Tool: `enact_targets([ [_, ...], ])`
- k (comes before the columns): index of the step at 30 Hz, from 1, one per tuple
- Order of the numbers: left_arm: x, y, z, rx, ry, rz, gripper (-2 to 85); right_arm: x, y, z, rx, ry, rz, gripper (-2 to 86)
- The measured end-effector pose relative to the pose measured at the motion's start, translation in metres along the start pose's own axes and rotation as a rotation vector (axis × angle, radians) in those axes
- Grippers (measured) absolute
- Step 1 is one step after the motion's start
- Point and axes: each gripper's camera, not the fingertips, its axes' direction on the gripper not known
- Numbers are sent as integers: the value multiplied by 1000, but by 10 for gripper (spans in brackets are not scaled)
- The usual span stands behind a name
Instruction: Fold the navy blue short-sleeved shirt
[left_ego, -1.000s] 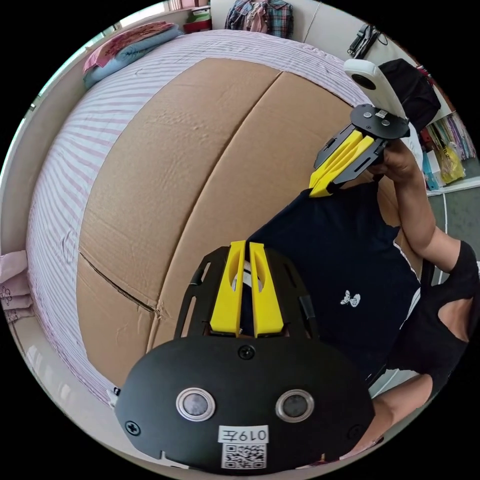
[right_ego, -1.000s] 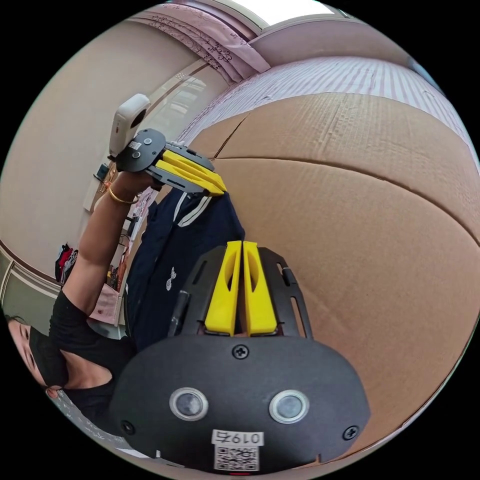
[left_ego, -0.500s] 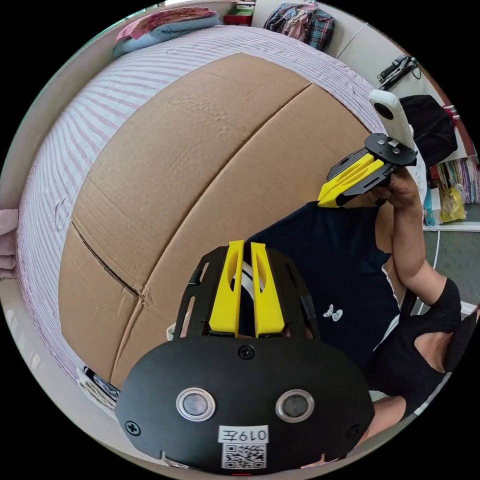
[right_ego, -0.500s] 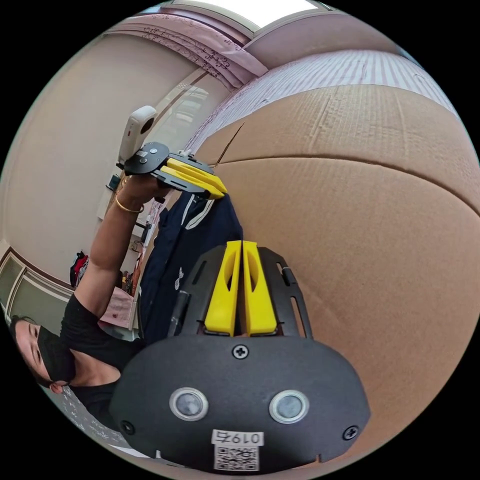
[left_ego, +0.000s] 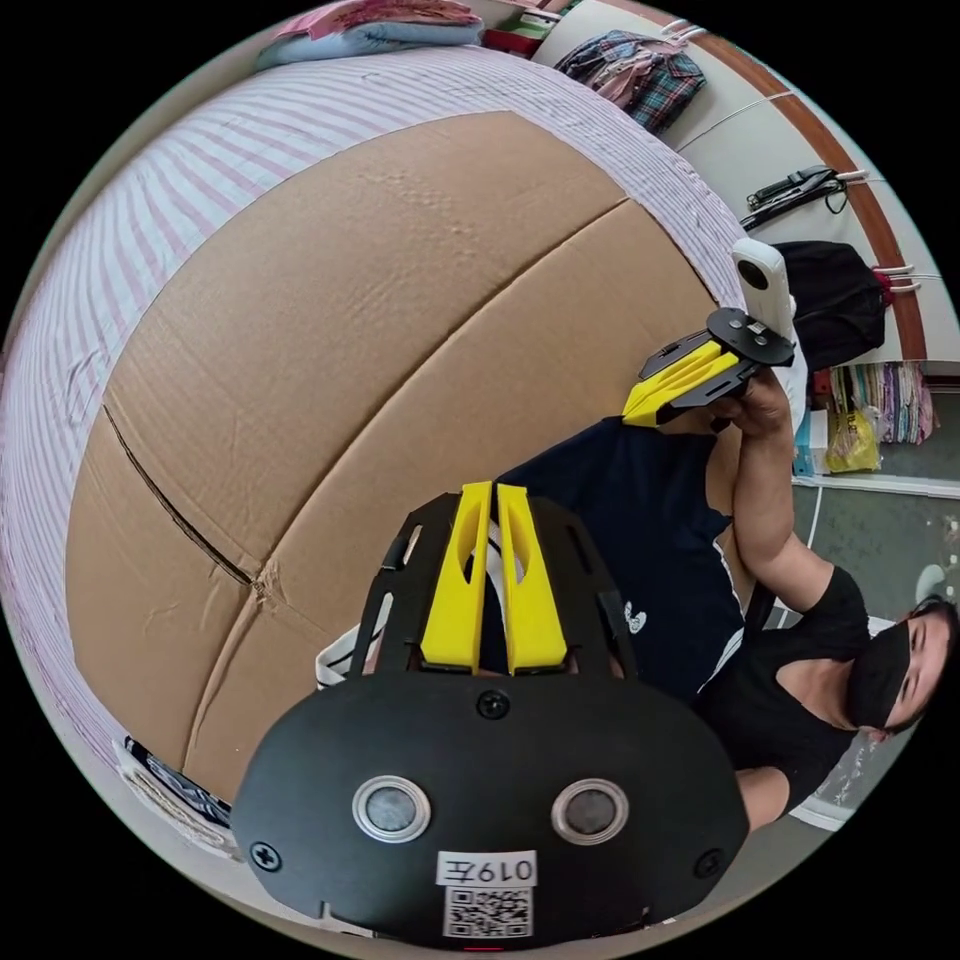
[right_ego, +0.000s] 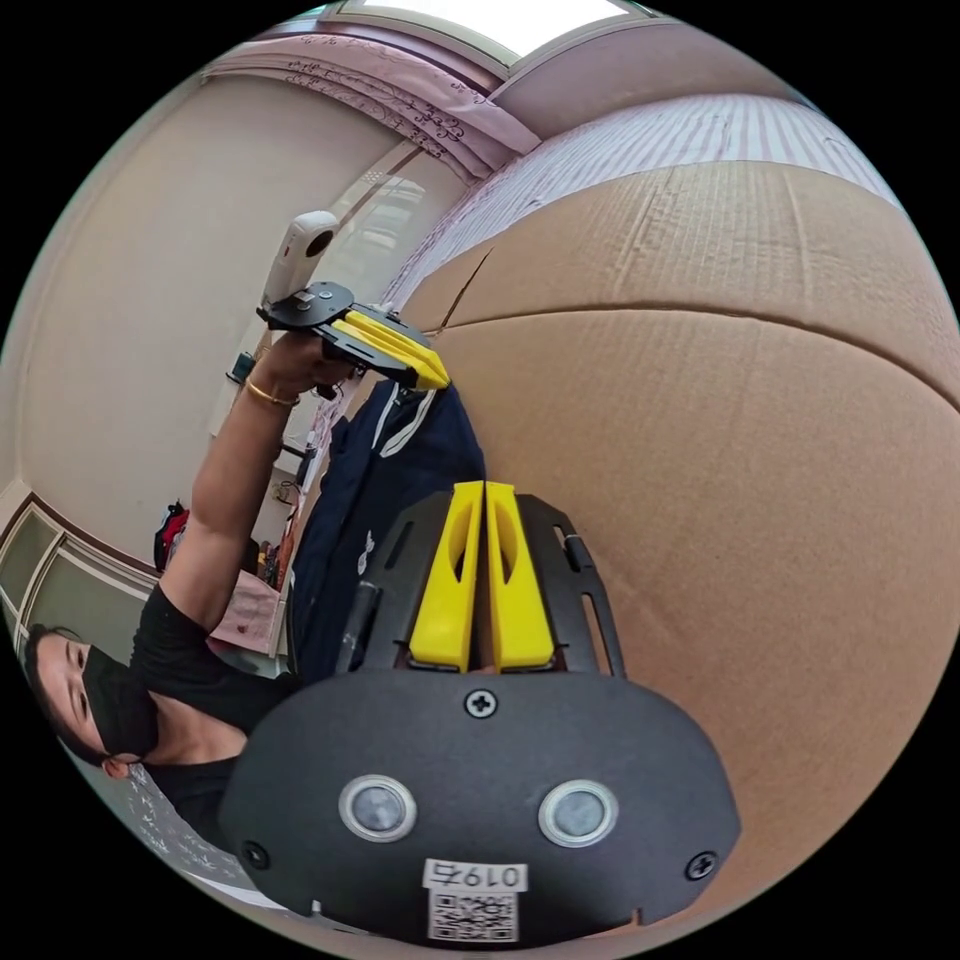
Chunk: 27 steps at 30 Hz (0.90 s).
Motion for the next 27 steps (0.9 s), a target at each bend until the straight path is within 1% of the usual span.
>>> enact_targets([
  [2,1,10,-2,-13,-12,3,7,-3,15,-4,0,-2,-3,-7],
  [5,5,29,-9,2,-104,-10,7,-7,35,-12,4,6,0,-7],
  [9,10,73,-32,164,-133,-20,7,-18,62,-32,46,69,4,-7],
  [10,12,82,-36,197,-132,-20,7,-27,71,-42,79,68,-24,-7],
  [12,29,132,-51,374,-88,19,7,-46,85,-60,148,46,-86,-6],
  [13,34,149,-55,425,-82,27,7,-62,94,-73,194,39,-135,-6],
  [15,61,234,-65,645,-43,51,8,-91,105,-89,240,64,-200,-6],
  [16,67,258,-66,691,-39,46,8,-114,111,-98,256,103,-238,-6],
  [18,97,360,-58,815,-56,7,8,-151,117,-107,268,166,-295,-7],
  [19,104,385,-54,825,-76,-17,8,-177,120,-111,267,199,-328,-7],
  [21,141,483,-32,830,-178,-107,9,-218,124,-117,263,245,-378,-7],
  [22,151,506,-25,834,-205,-129,9,-248,128,-122,269,277,-412,-7],
  [24,189,592,8,833,-299,-254,10,-297,134,-130,287,308,-465,-7],
  [26,213,643,30,827,-323,-326,10,-371,147,-141,364,343,-553,-7],
  [27,223,667,41,807,-327,-373,10,-390,151,-142,394,359,-574,-7],
])
